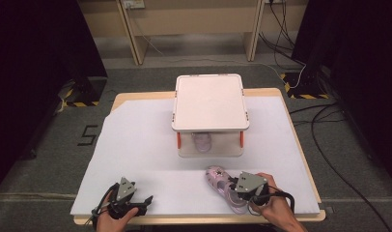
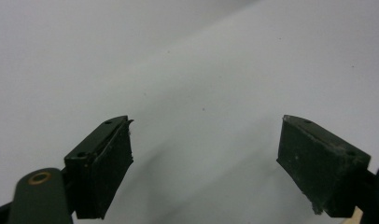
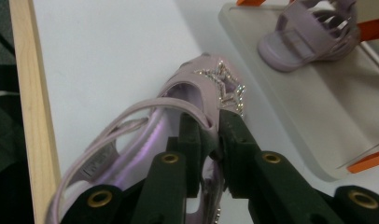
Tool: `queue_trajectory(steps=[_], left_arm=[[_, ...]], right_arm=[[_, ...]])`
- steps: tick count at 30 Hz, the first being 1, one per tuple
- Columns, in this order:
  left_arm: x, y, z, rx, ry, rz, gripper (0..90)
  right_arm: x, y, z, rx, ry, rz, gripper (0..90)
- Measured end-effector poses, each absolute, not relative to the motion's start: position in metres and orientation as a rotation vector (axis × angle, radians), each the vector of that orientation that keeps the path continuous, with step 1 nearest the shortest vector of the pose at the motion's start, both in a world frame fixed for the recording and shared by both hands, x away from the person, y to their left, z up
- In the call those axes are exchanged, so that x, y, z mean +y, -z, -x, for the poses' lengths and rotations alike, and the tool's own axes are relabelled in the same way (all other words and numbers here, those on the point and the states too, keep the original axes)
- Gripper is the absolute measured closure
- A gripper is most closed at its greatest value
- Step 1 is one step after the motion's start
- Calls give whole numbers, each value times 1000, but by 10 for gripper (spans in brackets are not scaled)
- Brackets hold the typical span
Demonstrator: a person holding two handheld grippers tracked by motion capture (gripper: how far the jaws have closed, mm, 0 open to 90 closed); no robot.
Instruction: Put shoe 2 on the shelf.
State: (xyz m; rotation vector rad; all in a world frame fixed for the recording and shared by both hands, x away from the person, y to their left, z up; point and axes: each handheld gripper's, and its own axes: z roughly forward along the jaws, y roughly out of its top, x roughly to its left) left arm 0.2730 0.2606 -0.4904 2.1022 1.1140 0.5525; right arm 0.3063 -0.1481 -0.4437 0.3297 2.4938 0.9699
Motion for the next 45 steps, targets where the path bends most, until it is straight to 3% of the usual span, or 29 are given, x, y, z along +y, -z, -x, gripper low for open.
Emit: queue_trajectory(steps=[23, 39, 45], left_arm=[[261, 490, -272, 1124, -563, -2096, 171], [261, 490, -272, 1123, -561, -2095, 172], [261, 490, -273, 1112, -552, -2101, 171]], right_arm=[[-134, 421, -352, 2302, -923, -381, 849], [-119, 447, -402, 2207, -748, -420, 841], [-114, 447, -403, 2191, -739, -417, 780]])
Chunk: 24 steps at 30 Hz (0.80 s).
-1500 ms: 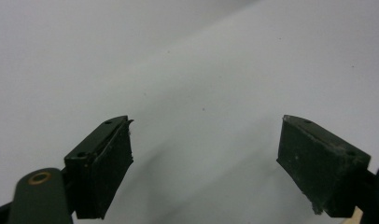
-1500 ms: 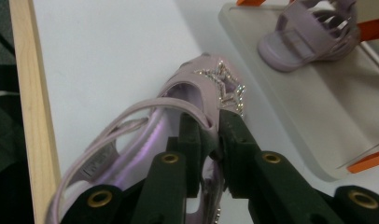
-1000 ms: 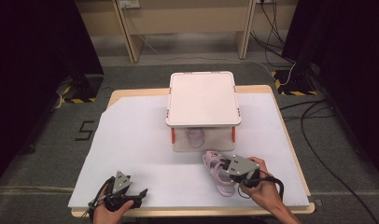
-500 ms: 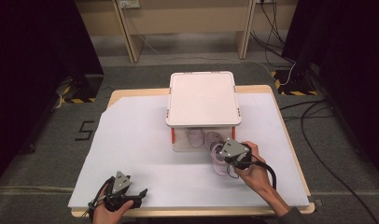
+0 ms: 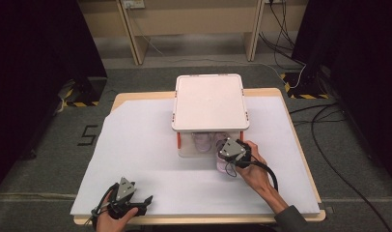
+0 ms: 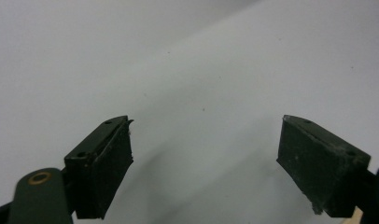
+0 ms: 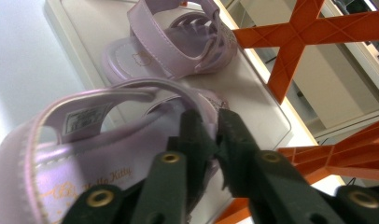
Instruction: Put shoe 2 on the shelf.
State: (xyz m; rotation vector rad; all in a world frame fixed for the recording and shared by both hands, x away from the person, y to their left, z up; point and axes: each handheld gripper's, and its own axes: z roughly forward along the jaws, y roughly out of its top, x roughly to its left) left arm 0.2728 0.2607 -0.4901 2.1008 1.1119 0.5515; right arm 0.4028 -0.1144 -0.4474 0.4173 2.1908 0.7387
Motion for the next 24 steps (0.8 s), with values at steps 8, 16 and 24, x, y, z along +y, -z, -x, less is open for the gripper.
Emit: queue_trajectory(steps=[8, 16, 24], left_arm=[[260, 490, -273, 1110, -550, -2098, 171], [260, 491, -273, 1110, -549, -2103, 172], [261, 490, -273, 1111, -549, -2102, 171]], right_arm=[[-113, 446, -400, 2211, -749, -489, 564], [-114, 440, -393, 2242, -776, -525, 519], [-112, 445, -396, 2250, -692, -431, 814]])
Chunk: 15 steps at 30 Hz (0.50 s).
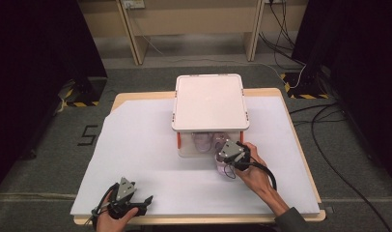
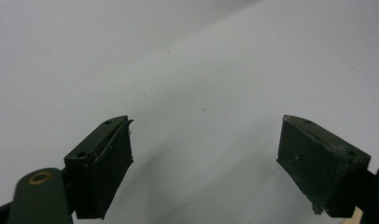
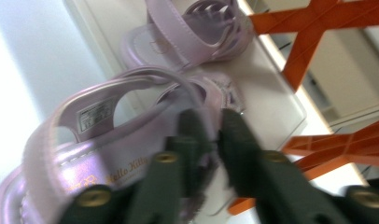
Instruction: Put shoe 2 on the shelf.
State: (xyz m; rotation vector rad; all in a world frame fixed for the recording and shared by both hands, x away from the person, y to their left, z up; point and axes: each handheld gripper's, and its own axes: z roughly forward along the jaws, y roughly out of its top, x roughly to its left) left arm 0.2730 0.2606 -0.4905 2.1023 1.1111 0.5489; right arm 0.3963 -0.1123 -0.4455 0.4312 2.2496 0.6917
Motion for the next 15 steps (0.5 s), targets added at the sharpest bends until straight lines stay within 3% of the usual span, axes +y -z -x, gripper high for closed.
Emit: queue_trajectory(steps=[11, 15], left_arm=[[260, 491, -273, 1120, -557, -2108, 171], [261, 491, -273, 1115, -551, -2103, 171]], right_arm=[[-115, 445, -410, 2169, -700, -442, 825], [-112, 452, -417, 2162, -708, -457, 745]])
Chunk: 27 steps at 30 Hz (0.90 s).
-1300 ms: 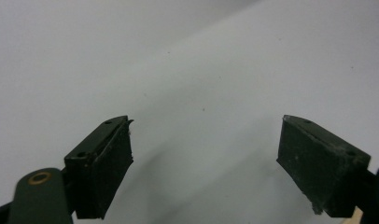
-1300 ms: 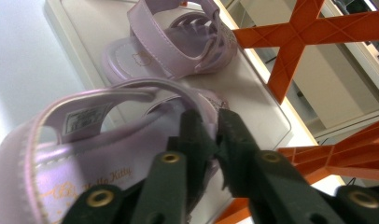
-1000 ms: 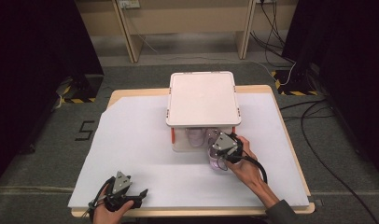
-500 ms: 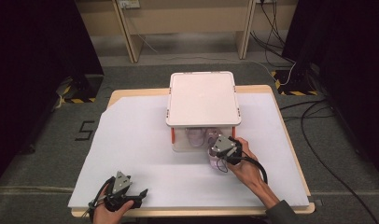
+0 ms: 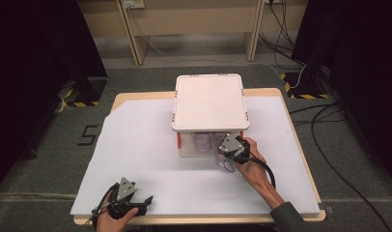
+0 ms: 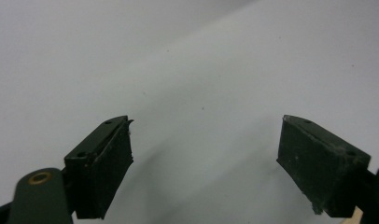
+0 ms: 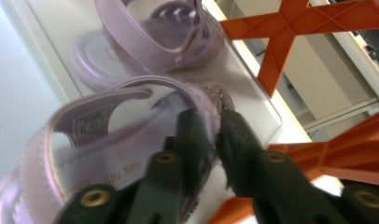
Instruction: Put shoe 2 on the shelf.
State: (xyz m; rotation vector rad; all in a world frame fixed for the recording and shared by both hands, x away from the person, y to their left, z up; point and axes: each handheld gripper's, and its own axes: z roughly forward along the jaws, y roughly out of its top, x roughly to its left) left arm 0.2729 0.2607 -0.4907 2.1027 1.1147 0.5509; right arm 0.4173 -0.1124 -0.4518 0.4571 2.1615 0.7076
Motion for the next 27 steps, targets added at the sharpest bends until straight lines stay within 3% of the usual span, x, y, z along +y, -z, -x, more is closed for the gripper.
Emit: queue_trajectory(steps=[2, 6, 17, 21, 27], left_arm=[[261, 491, -273, 1114, -549, -2104, 171], [260, 491, -273, 1110, -548, -2102, 171], [260, 490, -273, 1108, -551, -2104, 171], [260, 491, -273, 1108, -551, -2104, 171], [259, 490, -273, 1107, -551, -2106, 171]], right_arm=[[-111, 452, -417, 2136, -689, -460, 623], [-115, 443, -411, 2124, -731, -507, 528], [-142, 416, -377, 2199, -1042, -671, 395], [-152, 424, -363, 2228, -1105, -735, 332], [-161, 448, -358, 2292, -1060, -795, 321]])
